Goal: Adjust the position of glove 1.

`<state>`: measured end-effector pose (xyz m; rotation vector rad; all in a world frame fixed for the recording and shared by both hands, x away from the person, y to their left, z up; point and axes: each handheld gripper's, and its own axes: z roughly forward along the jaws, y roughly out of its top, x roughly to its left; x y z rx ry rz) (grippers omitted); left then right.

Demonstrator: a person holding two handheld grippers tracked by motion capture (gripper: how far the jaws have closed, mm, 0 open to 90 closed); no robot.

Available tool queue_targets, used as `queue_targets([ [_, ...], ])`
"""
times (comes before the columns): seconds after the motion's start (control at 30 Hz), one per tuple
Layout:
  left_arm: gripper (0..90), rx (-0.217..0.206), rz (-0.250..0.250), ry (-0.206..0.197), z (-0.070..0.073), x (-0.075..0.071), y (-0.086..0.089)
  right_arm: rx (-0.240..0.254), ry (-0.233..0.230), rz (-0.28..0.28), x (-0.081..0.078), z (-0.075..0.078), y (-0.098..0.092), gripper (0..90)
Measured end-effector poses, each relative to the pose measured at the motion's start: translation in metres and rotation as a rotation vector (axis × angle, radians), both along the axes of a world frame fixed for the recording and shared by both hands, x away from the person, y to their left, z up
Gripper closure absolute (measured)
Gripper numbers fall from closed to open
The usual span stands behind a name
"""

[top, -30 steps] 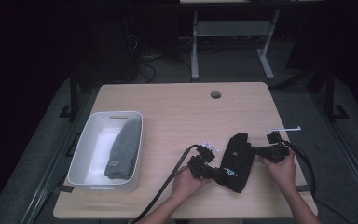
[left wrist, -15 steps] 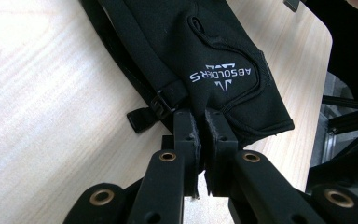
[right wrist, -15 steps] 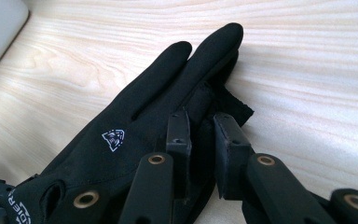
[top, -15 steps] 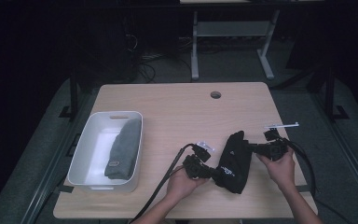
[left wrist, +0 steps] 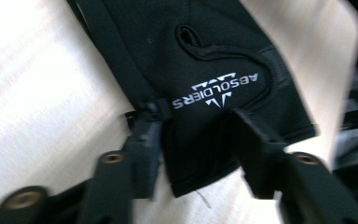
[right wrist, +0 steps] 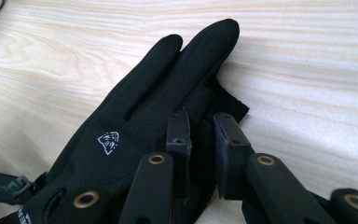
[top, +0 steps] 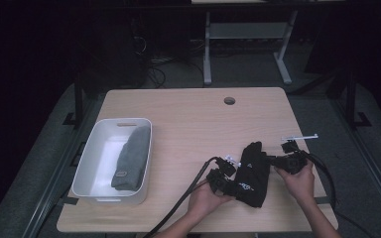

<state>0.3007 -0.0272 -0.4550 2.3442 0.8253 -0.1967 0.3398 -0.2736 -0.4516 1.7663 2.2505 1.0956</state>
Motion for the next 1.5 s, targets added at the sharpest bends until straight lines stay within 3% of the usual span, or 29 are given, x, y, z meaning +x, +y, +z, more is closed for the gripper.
queue_targets([
  [0.07, 67.3, 0.03, -0.015, -0.06, 0.0, -0.004, -0.006, 0.007, 0.006, -0.005, -0.001, -0.002, -0.001, 77.7],
  [0.13, 73.5, 0.04, -0.031, -0.08, 0.0, -0.005, -0.009, 0.012, 0.006, -0.012, -0.002, -0.003, -0.002, 77.8],
  [0.3, 80.6, -0.006, -0.028, -0.029, -0.003, 0.002, -0.004, 0.016, -0.006, -0.007, -0.002, 0.0, -0.002, 77.8],
  [0.47, 81.7, -0.049, -0.003, 0.008, -0.002, 0.006, 0.007, 0.032, -0.013, 0.004, -0.002, 0.006, -0.002, 77.8],
  [0.53, 81.7, -0.06, 0.004, 0.01, 0.0, 0.007, 0.013, 0.038, -0.014, 0.01, -0.002, 0.007, 0.0, 77.8],
  [0.7, 81.8, -0.066, 0.011, -0.009, 0.008, 0.009, 0.026, 0.107, -0.014, 0.01, 0.0, 0.009, 0.002, 77.8],
  [0.8, 81.9, -0.08, 0.025, 0.004, 0.011, 0.009, 0.031, 0.1, -0.021, 0.021, 0.0, 0.014, 0.007, 77.8],
  [1.1, 81.9, -0.116, 0.039, -0.022, 0.028, 0.009, 0.051, 0.119, -0.066, 0.063, 0.003, 0.04, 0.021, 77.8],
  [1.5, 81.9, -0.13, 0.061, -0.061, 0.053, 0.005, 0.079, 0.197, -0.092, 0.109, 0.01, 0.063, 0.04, 77.9],
])
